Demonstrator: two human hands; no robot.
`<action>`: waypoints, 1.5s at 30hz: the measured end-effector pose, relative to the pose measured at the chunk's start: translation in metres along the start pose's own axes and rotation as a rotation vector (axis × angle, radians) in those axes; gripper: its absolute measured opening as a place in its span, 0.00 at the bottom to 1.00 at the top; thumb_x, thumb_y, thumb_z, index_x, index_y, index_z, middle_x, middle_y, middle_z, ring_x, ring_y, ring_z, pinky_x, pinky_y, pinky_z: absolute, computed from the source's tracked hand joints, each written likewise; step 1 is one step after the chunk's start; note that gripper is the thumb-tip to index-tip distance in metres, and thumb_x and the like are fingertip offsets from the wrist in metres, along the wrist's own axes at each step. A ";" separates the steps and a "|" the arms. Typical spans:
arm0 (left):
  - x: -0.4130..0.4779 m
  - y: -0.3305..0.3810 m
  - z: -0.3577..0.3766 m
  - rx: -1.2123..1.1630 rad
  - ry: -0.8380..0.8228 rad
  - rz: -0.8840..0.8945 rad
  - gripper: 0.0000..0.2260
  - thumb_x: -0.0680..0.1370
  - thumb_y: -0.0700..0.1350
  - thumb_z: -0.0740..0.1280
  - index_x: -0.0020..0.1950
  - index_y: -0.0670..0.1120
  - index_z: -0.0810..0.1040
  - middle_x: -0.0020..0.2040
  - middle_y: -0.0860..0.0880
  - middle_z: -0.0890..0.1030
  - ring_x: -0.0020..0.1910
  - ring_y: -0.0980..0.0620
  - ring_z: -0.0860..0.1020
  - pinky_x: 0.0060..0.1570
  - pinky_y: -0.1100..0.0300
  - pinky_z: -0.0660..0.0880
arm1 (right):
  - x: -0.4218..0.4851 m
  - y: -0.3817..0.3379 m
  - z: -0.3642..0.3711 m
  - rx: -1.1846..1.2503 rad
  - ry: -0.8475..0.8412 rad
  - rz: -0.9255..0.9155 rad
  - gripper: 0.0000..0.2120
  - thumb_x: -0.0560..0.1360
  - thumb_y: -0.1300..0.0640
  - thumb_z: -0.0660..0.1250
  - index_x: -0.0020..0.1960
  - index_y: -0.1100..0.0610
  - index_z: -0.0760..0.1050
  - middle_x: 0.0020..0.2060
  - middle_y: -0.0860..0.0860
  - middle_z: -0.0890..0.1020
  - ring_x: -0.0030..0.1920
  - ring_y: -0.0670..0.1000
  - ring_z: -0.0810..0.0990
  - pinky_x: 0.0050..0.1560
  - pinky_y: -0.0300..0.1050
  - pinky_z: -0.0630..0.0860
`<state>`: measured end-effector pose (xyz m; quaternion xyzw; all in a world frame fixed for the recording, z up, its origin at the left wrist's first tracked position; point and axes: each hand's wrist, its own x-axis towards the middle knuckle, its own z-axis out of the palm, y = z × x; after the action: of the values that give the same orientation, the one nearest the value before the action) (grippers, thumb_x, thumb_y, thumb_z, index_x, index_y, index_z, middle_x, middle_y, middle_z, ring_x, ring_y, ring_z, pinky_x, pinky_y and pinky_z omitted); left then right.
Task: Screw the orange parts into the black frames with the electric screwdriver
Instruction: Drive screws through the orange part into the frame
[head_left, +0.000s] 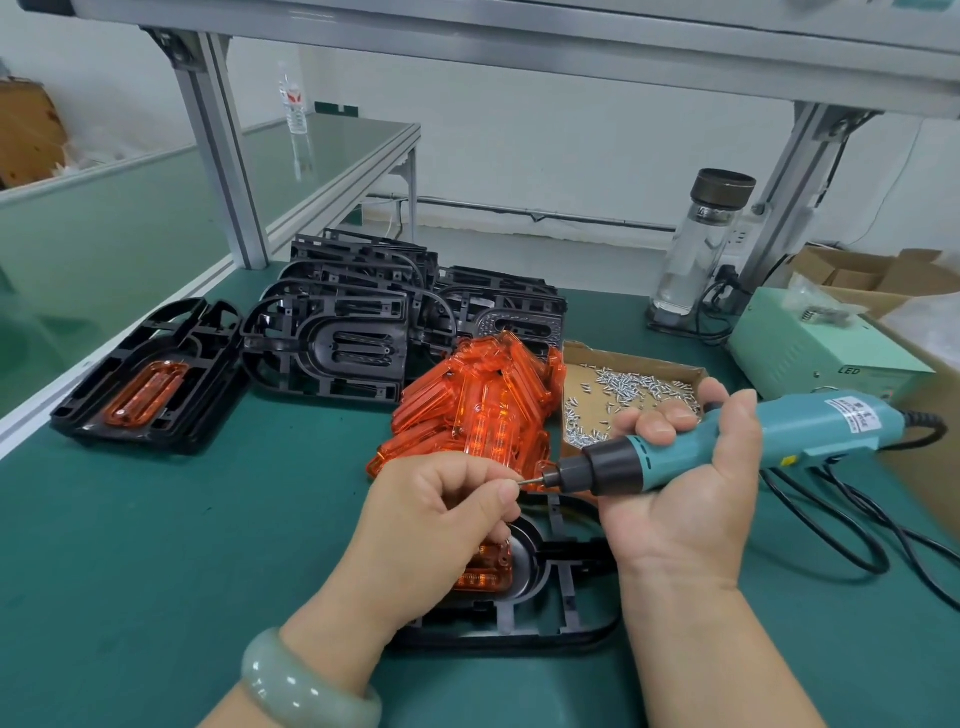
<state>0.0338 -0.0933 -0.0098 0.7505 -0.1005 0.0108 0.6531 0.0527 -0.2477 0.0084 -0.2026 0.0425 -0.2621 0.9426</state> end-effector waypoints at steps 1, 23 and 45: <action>0.000 0.000 0.000 0.017 0.013 0.021 0.09 0.74 0.38 0.70 0.36 0.50 0.83 0.32 0.52 0.83 0.30 0.60 0.80 0.31 0.71 0.73 | -0.001 0.000 0.000 -0.001 -0.004 -0.006 0.07 0.75 0.49 0.65 0.47 0.51 0.71 0.28 0.45 0.70 0.25 0.44 0.69 0.38 0.37 0.76; 0.001 -0.008 -0.015 0.934 -0.305 0.167 0.07 0.75 0.53 0.67 0.51 0.58 0.82 0.45 0.57 0.74 0.48 0.58 0.72 0.50 0.60 0.70 | 0.011 -0.012 -0.009 -0.231 -0.112 0.011 0.08 0.74 0.51 0.66 0.49 0.53 0.71 0.27 0.46 0.71 0.24 0.45 0.69 0.34 0.38 0.75; 0.000 -0.017 -0.004 0.844 -0.252 0.198 0.07 0.74 0.49 0.70 0.51 0.56 0.84 0.44 0.54 0.75 0.49 0.55 0.72 0.50 0.61 0.69 | 0.005 -0.007 -0.002 -0.533 -0.349 -0.032 0.04 0.74 0.56 0.64 0.47 0.55 0.72 0.25 0.48 0.72 0.22 0.47 0.70 0.30 0.40 0.73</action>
<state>0.0366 -0.0868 -0.0257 0.9334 -0.2375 0.0217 0.2682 0.0531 -0.2565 0.0095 -0.4851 -0.0559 -0.2177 0.8451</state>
